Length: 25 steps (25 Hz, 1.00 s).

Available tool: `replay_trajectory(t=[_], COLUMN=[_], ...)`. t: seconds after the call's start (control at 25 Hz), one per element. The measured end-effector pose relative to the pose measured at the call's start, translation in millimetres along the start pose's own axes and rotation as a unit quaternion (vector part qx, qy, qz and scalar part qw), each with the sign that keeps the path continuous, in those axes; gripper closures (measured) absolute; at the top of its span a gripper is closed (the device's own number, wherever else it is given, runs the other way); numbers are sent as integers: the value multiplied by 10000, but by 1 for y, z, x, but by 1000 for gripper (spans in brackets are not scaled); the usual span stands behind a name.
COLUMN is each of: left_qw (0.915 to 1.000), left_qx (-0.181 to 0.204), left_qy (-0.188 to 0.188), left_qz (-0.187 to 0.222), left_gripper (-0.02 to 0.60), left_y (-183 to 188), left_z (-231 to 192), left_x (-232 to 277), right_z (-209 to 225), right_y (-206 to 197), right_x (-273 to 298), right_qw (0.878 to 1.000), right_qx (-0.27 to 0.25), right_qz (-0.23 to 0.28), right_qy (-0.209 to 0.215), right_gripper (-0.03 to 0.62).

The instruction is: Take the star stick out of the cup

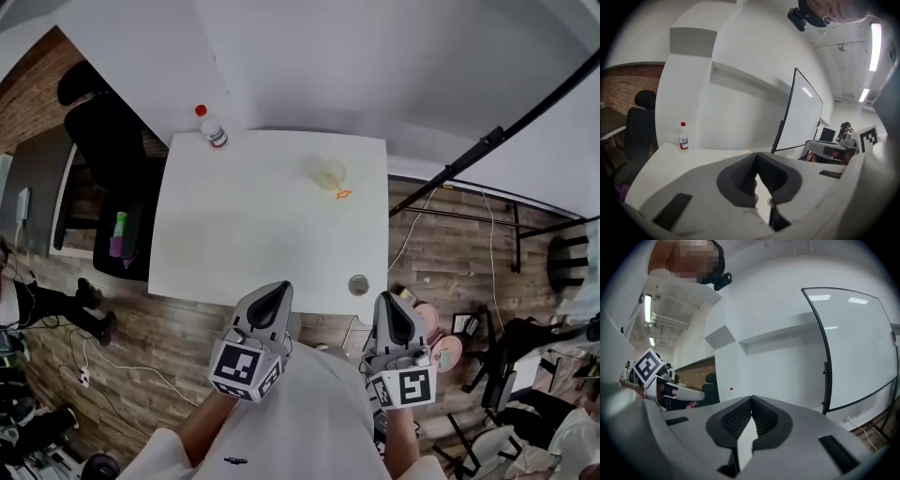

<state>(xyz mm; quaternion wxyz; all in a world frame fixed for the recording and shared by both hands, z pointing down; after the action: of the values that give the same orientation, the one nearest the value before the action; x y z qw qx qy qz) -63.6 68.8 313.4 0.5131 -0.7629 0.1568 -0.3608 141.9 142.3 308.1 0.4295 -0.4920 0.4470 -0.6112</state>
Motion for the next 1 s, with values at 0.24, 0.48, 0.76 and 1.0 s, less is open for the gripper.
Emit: replay_trajectory(t=[0.24,0.48,0.76,1.0], left_qw=[9998,9999,9990,9979], left_qx=[68,-66,-193,-303], left_qy=[-151,111,373,543], left_qz=[-56,-74,-178,-204], left_gripper=[586,586,586,586], left_y=[22,37,31,28], left_z=[-34,-41,-43,-51], left_x=[33,50,61,65], right_z=[6,16,25,30], right_y=[7,16,14,4], right_x=[50,88,119,135], right_qw=[9998,9998,9986,9982], right_qx=[-104,-182,-338,-327], right_qz=[-61,-86,-186,-301], right_qy=[-135,38,372,404], right_gripper=[592,589,539,509])
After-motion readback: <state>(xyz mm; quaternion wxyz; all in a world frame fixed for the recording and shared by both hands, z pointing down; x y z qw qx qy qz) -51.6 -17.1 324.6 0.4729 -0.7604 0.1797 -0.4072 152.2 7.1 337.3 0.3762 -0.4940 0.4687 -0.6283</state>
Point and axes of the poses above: the fingertips, and each gripper's own axes: x forward along the fingers, z to its right, y out of its top, the point moved 6 cm from there along -x, backward along the fingers, and after that the axes turned 2 degrees about -z, right-handed, at the moved point
